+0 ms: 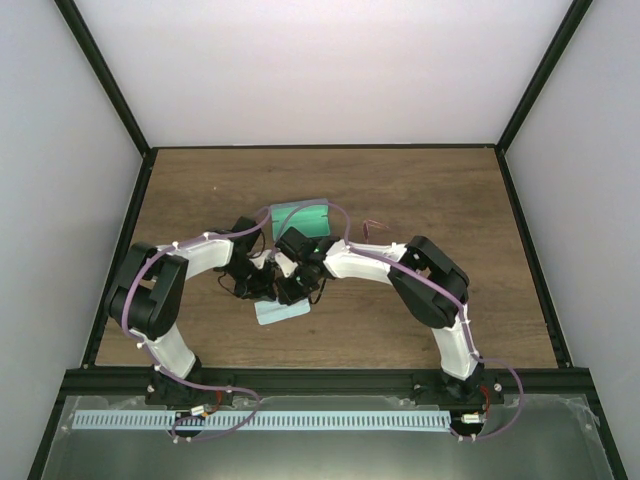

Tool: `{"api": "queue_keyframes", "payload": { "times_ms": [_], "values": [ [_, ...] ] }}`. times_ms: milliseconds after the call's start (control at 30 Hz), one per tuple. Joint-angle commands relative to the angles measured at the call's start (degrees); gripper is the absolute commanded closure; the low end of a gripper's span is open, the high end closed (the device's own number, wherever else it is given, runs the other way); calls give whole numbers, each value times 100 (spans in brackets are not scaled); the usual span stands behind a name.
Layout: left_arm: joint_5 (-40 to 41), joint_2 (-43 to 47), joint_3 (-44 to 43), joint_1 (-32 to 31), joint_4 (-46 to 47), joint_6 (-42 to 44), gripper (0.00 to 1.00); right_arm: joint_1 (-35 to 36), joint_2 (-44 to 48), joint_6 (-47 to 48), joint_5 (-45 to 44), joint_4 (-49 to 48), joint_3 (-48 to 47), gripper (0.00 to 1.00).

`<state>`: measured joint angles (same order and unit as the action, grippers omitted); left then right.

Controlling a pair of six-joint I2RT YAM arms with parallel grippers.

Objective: Organize the sunglasses
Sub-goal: Adjust the glasses cleaning cloth at the center of the board.

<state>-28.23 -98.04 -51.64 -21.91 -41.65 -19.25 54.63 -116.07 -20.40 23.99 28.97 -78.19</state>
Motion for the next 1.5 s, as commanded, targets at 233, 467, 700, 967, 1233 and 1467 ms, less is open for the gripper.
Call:
{"api": "queue_keyframes", "payload": {
  "times_ms": [233, 467, 700, 967, 1233, 1467],
  "values": [
    [107, -190, 24, -31, 105, 35, 96, 245, 684, -260, -1376, -257, 461, 97],
    [104, -207, -12, -26, 104, 40, 96, 127, 796, -244, -1330, -497, 509, 89],
    [81, -304, -21, -32, 154, -17, 96, 127, 671, -292, -946, -708, 814, 89],
    [62, -392, -128, -32, 153, -29, 96, 136, 690, -323, -706, -862, 1119, 89],
    [124, -430, -149, -29, 159, -57, 96, 199, 727, -223, -548, -789, 1135, 89],
    [107, -495, -145, -31, 252, -111, 96, 274, 924, -113, -431, -621, 1273, 89]
  ]
}}
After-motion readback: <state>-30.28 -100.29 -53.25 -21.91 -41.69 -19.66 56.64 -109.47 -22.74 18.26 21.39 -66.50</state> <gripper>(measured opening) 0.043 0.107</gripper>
